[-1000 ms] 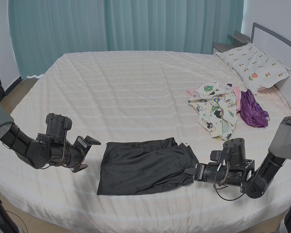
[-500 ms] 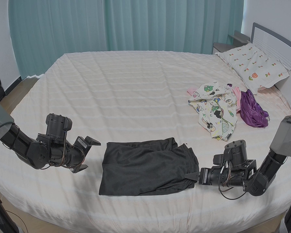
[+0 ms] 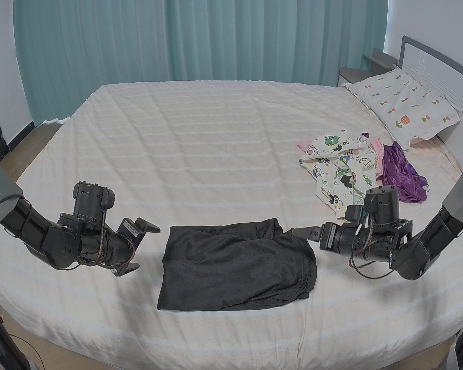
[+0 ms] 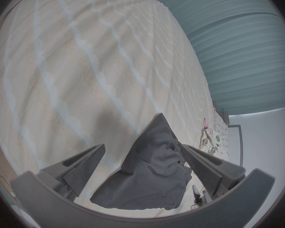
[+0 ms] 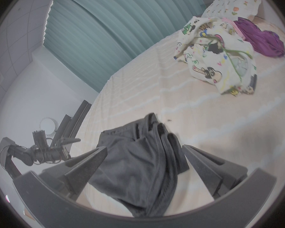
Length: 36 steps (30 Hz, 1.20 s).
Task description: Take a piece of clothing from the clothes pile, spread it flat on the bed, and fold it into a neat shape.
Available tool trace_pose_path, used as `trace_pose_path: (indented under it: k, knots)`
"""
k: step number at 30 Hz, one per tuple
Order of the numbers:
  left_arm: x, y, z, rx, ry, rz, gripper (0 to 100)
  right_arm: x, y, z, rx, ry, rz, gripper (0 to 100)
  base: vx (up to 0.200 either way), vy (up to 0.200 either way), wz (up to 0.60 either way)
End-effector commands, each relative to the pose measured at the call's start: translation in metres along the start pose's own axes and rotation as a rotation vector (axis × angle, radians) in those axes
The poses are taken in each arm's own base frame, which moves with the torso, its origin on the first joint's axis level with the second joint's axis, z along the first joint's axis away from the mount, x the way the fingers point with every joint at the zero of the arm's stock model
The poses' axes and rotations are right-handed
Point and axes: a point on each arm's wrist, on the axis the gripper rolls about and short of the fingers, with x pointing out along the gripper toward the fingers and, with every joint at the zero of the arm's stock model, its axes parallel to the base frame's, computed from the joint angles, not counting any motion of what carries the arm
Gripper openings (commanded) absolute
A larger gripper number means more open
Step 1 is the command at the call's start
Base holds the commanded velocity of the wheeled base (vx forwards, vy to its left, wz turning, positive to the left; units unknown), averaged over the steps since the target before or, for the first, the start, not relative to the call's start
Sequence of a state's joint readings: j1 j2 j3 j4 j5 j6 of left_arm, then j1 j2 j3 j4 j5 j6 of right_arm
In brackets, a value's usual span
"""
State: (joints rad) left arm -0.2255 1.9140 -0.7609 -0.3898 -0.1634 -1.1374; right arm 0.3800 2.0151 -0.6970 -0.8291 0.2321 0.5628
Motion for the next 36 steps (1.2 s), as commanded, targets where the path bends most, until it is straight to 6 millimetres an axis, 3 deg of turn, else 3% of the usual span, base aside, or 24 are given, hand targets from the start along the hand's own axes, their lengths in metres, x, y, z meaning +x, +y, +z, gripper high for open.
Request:
trace_pose_path:
  k: [1,10,18,19,28,36]
  knots:
    - [0.0,0.003,-0.002,-0.001,0.006,0.008,100,0.041,0.002,0.007,-0.003,0.026,0.0,100,0.0,0.0,0.0]
    - [0.0,0.004,-0.003,-0.002,0.011,0.012,100,0.081,-0.006,-0.001,-0.01,0.056,-0.049,100,0.0,0.0,0.0]
    - [0.0,0.004,-0.003,-0.002,0.012,0.012,100,0.089,-0.008,0.002,-0.013,0.038,-0.049,100,0.0,0.0,0.0]
    - [0.0,0.004,-0.003,-0.002,0.012,0.012,100,0.089,-0.008,0.002,-0.012,0.039,-0.05,0,0.0,0.0,0.0]
    - [0.0,0.004,-0.003,-0.005,0.012,0.012,100,0.088,-0.009,0.006,-0.015,0.028,-0.052,0,0.0,0.0,0.0]
    - [-0.001,0.004,-0.002,-0.017,0.01,0.008,100,0.092,-0.01,0.043,0.014,-0.126,-0.074,0,0.0,0.0,0.0]
